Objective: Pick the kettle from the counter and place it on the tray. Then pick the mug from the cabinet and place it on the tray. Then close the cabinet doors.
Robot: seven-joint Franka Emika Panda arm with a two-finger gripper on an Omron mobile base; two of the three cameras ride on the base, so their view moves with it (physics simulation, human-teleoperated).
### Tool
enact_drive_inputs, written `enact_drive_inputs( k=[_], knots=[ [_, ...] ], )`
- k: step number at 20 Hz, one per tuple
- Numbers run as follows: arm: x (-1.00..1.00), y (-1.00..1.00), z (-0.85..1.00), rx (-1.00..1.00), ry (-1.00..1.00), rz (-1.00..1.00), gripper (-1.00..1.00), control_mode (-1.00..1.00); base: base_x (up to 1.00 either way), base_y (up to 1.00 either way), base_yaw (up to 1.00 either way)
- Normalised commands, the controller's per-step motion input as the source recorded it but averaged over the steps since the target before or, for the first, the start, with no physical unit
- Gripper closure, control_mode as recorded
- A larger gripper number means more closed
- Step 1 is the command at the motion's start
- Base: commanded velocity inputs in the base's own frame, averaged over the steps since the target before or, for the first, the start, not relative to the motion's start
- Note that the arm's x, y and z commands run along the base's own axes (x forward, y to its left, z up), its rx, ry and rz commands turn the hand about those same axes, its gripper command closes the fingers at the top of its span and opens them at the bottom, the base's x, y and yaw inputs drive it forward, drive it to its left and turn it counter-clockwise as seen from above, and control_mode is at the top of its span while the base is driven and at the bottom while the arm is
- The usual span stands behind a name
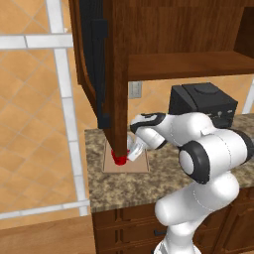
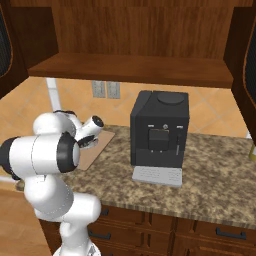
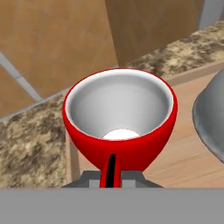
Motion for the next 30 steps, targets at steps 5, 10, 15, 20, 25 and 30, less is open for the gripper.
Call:
enact_drive_inputs(
  k=[5, 10, 15, 20, 25, 30],
  knots=[
    [0.11, 0.08, -0.23, 0.0, -0.03, 0.0, 1.0, -1.0, 0.0, 0.0, 0.0],
    [0.07, 0.01, -0.15, 0.02, -0.11, 0.0, 1.0, -1.0, 0.0, 0.0, 0.0],
    [0.01, 0.0, -0.05, 0.0, -0.02, 0.0, -1.0, -1.0, 0.0, 0.0, 0.0],
    [0.0, 0.0, 0.0, 0.0, 0.0, 0.0, -1.0, -1.0, 0.0, 0.0, 0.0],
    [-0.01, -0.06, 0.29, 0.05, -0.02, 0.0, -1.0, -1.0, 0.0, 0.0, 0.0],
    [-0.28, -0.1, 0.82, 0.07, -0.02, -0.03, -1.0, -1.0, 0.0, 0.0, 0.0]
  ],
)
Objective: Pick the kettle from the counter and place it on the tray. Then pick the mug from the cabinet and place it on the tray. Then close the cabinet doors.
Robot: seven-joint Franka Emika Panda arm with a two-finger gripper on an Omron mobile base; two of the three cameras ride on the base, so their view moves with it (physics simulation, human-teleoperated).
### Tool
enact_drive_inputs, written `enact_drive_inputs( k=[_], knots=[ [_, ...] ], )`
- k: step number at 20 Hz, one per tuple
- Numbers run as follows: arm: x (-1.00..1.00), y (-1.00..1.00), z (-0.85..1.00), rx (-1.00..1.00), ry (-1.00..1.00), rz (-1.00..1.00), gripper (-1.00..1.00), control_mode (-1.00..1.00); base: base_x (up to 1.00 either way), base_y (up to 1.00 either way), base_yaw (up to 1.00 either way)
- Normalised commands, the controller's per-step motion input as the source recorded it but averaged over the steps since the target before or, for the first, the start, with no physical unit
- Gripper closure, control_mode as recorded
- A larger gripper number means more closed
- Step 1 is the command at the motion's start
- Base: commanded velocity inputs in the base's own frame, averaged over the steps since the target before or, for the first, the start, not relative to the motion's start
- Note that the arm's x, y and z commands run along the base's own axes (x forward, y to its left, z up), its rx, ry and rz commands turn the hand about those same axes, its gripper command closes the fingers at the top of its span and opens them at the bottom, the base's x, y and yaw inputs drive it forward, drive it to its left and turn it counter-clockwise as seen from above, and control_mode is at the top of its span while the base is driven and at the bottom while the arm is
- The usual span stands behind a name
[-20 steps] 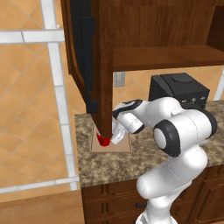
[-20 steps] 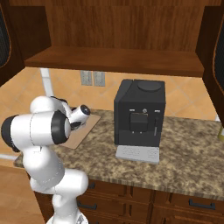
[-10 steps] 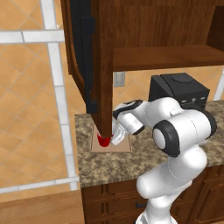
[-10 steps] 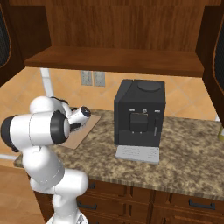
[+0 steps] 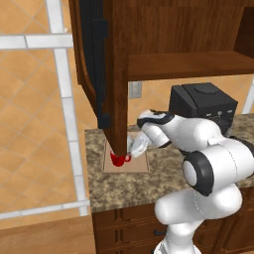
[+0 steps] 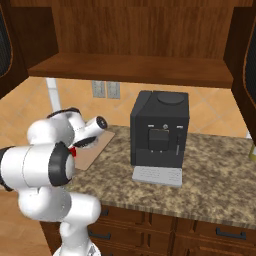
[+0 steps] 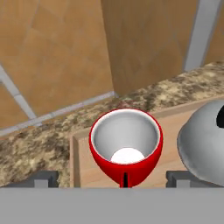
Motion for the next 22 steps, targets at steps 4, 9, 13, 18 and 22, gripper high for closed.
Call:
enact_drive_inputs(
  k=[4, 9, 13, 18, 22],
  knots=[
    [-0.35, -0.27, 1.0, 0.0, 0.16, -0.24, -1.0, -1.0, 0.0, 0.0, 0.0],
    [-0.21, -0.29, 0.95, -0.04, 0.45, -0.4, -1.0, -1.0, 0.0, 0.0, 0.0],
    [-0.54, -0.62, 0.6, 0.0, 0.39, -0.5, -1.0, -1.0, 0.0, 0.0, 0.0],
    [-0.74, -0.57, 0.22, 0.0, 0.16, -0.49, -1.0, -1.0, 0.0, 0.0, 0.0],
    [-0.71, -0.61, 0.03, 0.0, 0.01, -0.37, -1.0, -1.0, 0.0, 0.0, 0.0]
  ],
)
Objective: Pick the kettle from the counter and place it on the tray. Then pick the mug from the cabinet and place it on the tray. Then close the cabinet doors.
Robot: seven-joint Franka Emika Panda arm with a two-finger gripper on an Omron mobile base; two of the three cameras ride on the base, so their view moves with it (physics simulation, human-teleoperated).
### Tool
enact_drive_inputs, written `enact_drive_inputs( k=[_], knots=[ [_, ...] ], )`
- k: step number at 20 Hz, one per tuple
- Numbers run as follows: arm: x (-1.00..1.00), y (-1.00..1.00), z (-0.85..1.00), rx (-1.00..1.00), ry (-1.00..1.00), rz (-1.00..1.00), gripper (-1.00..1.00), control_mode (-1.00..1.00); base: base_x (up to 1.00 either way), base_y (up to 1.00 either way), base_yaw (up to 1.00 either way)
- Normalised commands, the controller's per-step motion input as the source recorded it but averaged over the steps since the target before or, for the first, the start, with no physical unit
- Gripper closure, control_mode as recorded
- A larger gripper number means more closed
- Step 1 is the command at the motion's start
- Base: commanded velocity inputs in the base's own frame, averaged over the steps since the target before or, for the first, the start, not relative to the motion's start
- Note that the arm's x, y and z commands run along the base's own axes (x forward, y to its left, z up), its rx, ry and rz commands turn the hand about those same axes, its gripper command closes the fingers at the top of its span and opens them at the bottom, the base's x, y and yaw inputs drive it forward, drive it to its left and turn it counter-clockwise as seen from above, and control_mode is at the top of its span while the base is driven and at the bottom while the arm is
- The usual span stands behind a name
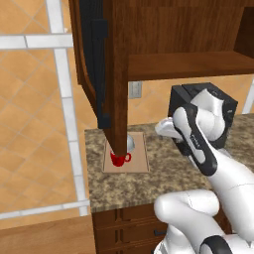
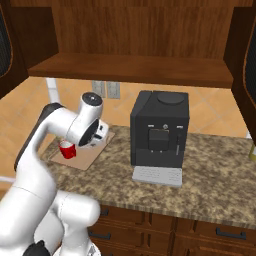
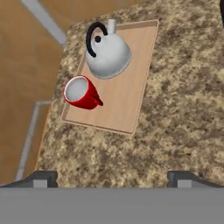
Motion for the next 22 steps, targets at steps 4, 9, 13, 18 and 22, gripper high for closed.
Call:
enact_drive_inputs(
  k=[4, 9, 13, 18, 22],
  knots=[
    [-0.66, -0.64, 0.0, 0.0, 0.0, -0.27, -1.0, -1.0, 0.0, 0.0, 0.0],
    [-0.53, -0.74, 0.0, 0.04, -0.03, -0.27, -1.0, -1.0, 0.0, 0.0, 0.0],
    [-0.21, -0.57, 0.0, 0.06, -0.01, -0.22, -1.0, -1.0, 0.0, 0.0, 0.0],
    [-0.13, -0.52, 0.0, 0.06, 0.0, -0.14, 1.0, -1.0, 0.0, 0.0, 0.0],
    [-0.1, -0.5, 0.0, 0.05, 0.0, -0.14, 1.0, -1.0, 0.0, 0.0, 0.0]
  ],
)
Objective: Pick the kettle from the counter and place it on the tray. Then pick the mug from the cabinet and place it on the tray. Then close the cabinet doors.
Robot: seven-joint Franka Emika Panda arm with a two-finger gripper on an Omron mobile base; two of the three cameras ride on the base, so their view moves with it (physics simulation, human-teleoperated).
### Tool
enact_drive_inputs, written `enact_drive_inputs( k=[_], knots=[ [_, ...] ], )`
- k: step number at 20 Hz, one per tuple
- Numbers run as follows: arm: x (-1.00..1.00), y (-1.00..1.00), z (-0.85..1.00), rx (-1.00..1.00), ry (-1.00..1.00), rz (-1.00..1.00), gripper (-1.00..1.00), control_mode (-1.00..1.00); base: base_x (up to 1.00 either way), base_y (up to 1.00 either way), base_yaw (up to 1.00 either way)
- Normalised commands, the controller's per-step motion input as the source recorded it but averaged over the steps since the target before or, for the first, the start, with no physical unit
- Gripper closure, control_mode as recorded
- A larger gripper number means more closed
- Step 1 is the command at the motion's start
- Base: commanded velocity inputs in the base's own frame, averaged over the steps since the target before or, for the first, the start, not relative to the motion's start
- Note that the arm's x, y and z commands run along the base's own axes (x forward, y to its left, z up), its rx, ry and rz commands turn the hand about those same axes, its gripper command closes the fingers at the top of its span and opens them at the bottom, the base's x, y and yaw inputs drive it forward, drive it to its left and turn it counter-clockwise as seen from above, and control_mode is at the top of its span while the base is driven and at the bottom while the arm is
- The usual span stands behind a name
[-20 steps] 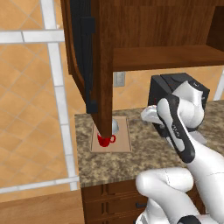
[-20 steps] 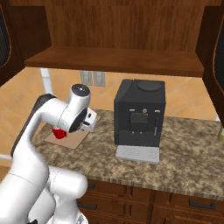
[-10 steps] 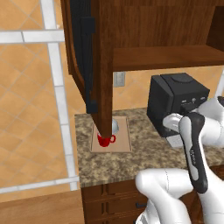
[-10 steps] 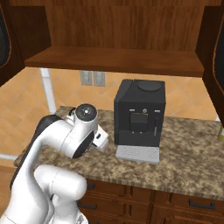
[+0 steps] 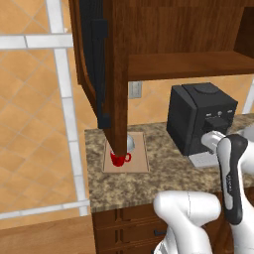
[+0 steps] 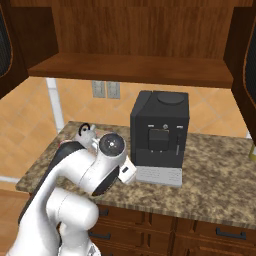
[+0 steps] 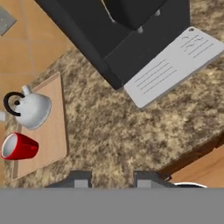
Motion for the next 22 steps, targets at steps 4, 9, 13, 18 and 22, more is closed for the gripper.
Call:
enact_drive_inputs(
  k=[4, 9, 13, 18, 22],
  knots=[
    [0.0, -0.3, 0.0, 0.06, 0.0, -0.05, 1.0, -1.0, 0.0, 0.0, 0.0],
    [-0.21, -0.66, 0.0, 0.27, -0.01, 0.0, 1.0, -1.0, 0.0, 0.0, 0.0],
    [-0.29, -0.74, 0.07, 0.25, -0.08, 0.0, 1.0, -1.0, 0.0, 0.0, 0.0],
    [0.0, -0.48, 0.05, 0.13, -0.08, -0.03, 1.0, -1.0, 0.0, 0.0, 0.0],
    [0.0, -0.37, 0.02, 0.12, -0.06, -0.02, 1.0, -1.0, 0.0, 0.0, 0.0]
  ],
)
